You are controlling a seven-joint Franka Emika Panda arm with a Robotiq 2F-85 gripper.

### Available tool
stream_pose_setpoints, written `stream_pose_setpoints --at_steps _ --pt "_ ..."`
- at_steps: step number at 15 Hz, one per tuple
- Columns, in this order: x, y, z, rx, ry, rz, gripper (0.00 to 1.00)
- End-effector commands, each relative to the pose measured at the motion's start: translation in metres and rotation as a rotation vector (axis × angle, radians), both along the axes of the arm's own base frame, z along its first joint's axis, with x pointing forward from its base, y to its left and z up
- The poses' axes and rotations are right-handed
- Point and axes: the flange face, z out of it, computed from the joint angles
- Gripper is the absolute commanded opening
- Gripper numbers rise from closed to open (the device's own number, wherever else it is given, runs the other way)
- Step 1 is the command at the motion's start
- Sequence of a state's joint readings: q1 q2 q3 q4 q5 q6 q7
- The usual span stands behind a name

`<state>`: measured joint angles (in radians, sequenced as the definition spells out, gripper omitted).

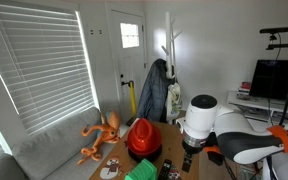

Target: Remove the orange hat from the black hat and then pick up the black hat and put it on top of the orange hat

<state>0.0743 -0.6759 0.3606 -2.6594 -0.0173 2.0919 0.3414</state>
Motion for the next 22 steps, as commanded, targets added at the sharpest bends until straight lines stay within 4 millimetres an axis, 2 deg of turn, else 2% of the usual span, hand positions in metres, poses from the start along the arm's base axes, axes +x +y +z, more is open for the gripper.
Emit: stream_pose_setpoints --at_steps 1,2,5,10,12,17,20,22 --pt "0.014 -0.022 0.018 0.002 -0.089 -0.047 1.0" --pt "0.006 -0.009 0.006 0.003 -0.021 -0.016 1.0" --pt "0.014 -0.021 0.013 0.015 -0.059 -0.038 1.0" --pt "0.013 -0.019 0.016 -0.027 -0.047 -0.023 1.0" --pt "0.02 -0.036 0.025 -0.069 -0.056 -0.122 1.0" --pt "0.048 -0.079 0.063 -0.151 -0.123 -0.344 1.0" --pt "0.07 -0.091 0.077 -0.142 -0.161 -0.399 1.0" --pt "0.086 -0.095 0.078 -0.134 -0.19 -0.445 1.0"
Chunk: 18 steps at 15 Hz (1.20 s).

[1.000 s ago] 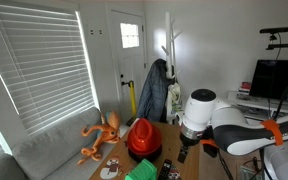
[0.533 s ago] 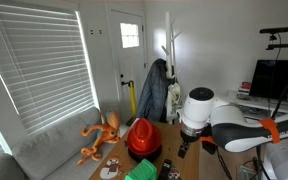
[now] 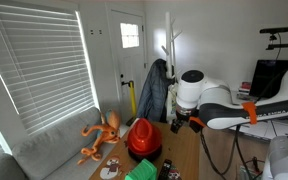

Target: Remove the orange hat from the black hat and then pick up the black hat and put it on top of the orange hat

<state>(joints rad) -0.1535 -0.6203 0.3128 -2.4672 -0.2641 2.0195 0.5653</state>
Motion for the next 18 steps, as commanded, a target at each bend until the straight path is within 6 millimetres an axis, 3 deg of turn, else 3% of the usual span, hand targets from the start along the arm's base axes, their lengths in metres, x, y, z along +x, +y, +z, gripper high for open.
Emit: stream_pose_setpoints --at_steps 1,8,15,17,18 --pt "0.037 -0.006 0.004 0.005 -0.038 -0.078 1.0" --pt "0.093 0.007 0.0 0.128 -0.163 -0.064 1.0" --pt "0.121 0.008 -0.014 0.253 -0.224 -0.076 0.99" --pt "0.126 0.01 -0.019 0.283 -0.235 -0.075 0.9" --pt "0.127 0.01 -0.021 0.297 -0.241 -0.076 0.72"
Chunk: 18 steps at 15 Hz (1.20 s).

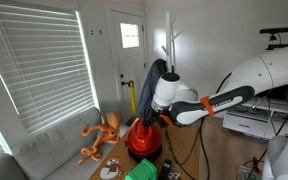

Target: Remove the orange hat from the black hat and then pick up the black hat and put it on top of the orange hat

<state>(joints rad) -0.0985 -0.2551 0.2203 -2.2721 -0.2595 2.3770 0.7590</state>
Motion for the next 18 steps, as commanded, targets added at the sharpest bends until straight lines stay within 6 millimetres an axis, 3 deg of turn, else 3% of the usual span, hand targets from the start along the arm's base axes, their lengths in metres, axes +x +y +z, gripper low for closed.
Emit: stream_pose_setpoints --at_steps 1,8,11,18 --pt "0.011 0.004 -0.003 0.07 -0.031 -0.012 0.68" --pt "0.012 -0.001 0.0 0.134 -0.074 -0.029 0.18" --pt "0.01 -0.003 0.004 0.137 -0.075 -0.047 0.01" --pt "-0.02 -0.007 0.046 0.122 -0.153 -0.063 0.01"
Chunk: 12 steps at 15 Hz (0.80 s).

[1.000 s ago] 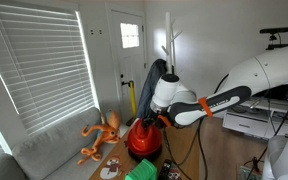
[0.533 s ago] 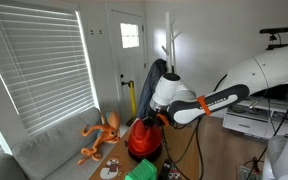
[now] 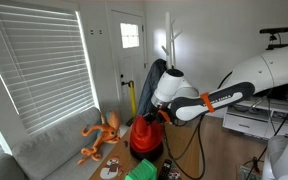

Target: Remove the orange hat from the black hat and then pick up the black hat and put it on top of the orange hat

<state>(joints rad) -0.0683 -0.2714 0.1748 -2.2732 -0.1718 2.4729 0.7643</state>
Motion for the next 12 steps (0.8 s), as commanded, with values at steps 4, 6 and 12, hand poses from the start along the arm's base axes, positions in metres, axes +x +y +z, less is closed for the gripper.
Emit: stream_pose_setpoints --at_steps 4,6,12 --pt "-0.054 -0.009 0.057 -0.002 -0.119 -0.059 0.01" --pt "-0.078 -0.022 0.063 -0.048 -0.101 -0.09 0.01" --pt "-0.148 -0.081 0.05 -0.107 -0.013 -0.151 0.01"
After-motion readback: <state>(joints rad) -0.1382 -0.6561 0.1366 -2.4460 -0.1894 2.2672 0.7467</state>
